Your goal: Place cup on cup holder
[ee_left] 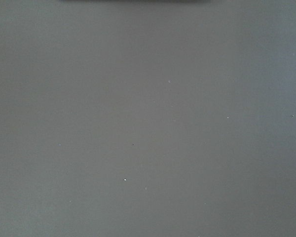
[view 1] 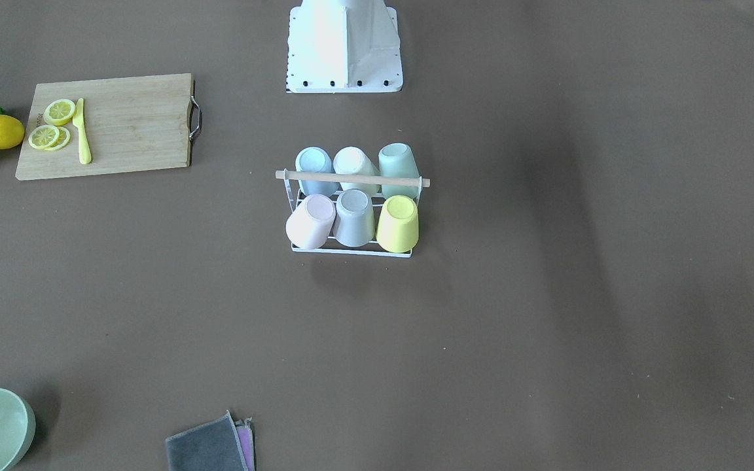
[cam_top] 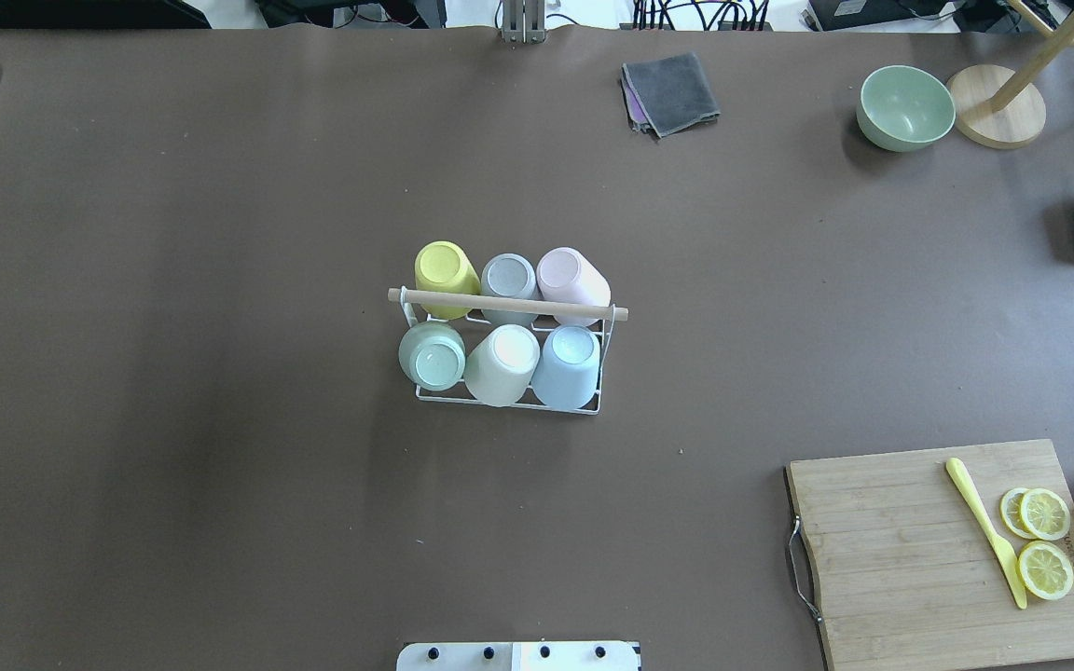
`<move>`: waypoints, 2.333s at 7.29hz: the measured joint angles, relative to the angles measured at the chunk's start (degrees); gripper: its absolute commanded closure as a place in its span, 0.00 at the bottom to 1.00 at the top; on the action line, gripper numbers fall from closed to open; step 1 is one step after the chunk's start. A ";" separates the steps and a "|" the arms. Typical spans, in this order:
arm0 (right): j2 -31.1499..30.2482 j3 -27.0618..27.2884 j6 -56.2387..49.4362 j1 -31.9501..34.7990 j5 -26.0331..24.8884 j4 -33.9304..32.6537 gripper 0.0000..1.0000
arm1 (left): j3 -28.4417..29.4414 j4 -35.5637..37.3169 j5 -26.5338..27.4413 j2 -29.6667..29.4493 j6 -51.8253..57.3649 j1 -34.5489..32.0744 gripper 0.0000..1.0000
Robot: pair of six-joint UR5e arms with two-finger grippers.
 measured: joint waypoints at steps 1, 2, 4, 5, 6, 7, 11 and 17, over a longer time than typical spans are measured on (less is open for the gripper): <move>1.28 -0.13 1.49 -0.78 0.16 -0.02 0.00 | 0.01 -0.02 0.00 0.05 0.01 0.00 0.02; 2.53 -0.12 3.35 -1.54 0.39 -0.01 0.00 | 0.04 -0.02 0.01 0.08 0.00 0.00 0.02; 2.88 -0.23 4.25 -2.13 0.40 0.10 0.00 | 0.13 0.01 0.03 0.09 0.02 0.00 0.02; 2.47 -0.27 4.18 -2.18 0.33 0.15 0.00 | 0.15 0.02 0.05 0.10 -0.01 0.00 0.02; 1.95 -0.30 4.09 -2.20 0.28 0.22 0.00 | 0.10 0.02 0.05 0.13 -0.03 0.00 0.02; 1.68 -0.31 4.08 -2.22 0.23 0.26 0.00 | 0.05 0.00 0.05 0.16 -0.02 0.00 0.02; 1.60 -0.40 4.14 -2.22 0.14 0.22 0.00 | 0.18 0.04 0.12 0.73 0.04 -0.02 0.02; 1.83 -0.56 4.25 -2.39 0.03 0.19 0.00 | -0.30 0.10 0.50 0.74 0.24 0.00 0.02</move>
